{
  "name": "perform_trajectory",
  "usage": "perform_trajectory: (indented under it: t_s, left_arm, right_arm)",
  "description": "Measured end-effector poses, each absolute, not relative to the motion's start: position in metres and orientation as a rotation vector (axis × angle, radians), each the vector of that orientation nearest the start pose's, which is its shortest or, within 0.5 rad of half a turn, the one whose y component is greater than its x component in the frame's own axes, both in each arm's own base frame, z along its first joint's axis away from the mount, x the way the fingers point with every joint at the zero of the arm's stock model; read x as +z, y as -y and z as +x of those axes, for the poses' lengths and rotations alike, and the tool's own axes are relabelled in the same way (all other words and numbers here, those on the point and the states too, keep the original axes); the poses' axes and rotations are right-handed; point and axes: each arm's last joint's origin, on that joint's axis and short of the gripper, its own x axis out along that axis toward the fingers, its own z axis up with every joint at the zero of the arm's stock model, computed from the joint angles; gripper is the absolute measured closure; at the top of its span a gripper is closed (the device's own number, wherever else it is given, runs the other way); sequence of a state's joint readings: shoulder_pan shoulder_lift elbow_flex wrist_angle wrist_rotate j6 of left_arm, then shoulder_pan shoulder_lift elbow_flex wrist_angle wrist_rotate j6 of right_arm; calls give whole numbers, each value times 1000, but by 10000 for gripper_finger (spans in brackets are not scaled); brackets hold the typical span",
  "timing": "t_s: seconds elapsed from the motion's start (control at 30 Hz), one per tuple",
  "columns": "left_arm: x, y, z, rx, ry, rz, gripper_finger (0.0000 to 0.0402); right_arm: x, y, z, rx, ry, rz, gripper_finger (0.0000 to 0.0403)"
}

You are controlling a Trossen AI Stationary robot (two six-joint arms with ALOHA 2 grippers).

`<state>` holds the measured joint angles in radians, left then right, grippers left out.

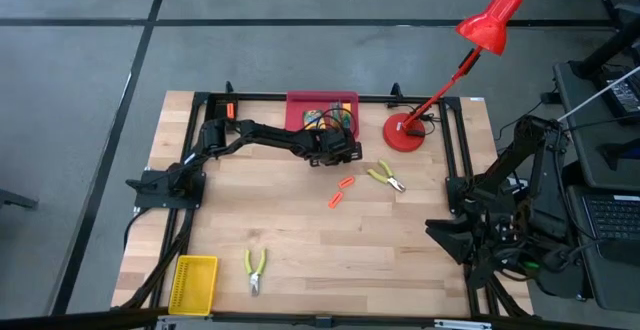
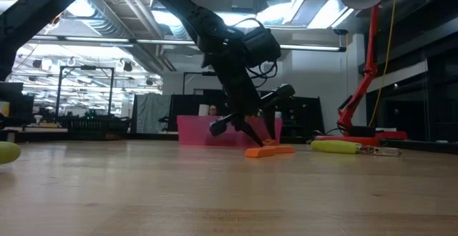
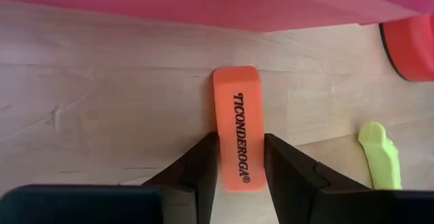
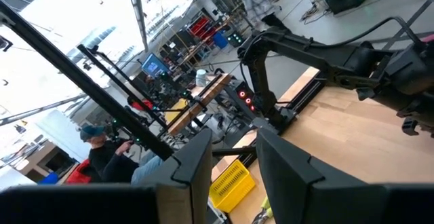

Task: Pick & Place School Supplies
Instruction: Put the orange eraser into the black bin

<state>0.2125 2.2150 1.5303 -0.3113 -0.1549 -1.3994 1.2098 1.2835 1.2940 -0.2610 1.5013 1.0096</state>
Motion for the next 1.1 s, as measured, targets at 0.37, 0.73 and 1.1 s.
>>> perform_trajectory:
  t_s: [0.37, 0.73, 1.1]
  left_arm:
    - [130, -100, 449, 916, -603, -1253, 332]
    - [190, -78, 437, 823, -596, -1164, 331]
    - [277, -63, 316, 1376, -837, -750, 331]
  right_arm:
    - [402, -231, 117, -289, 98, 753, 282]
    - [402, -230, 117, -292, 96, 730, 282]
    - [402, -230, 117, -298, 97, 710, 282]
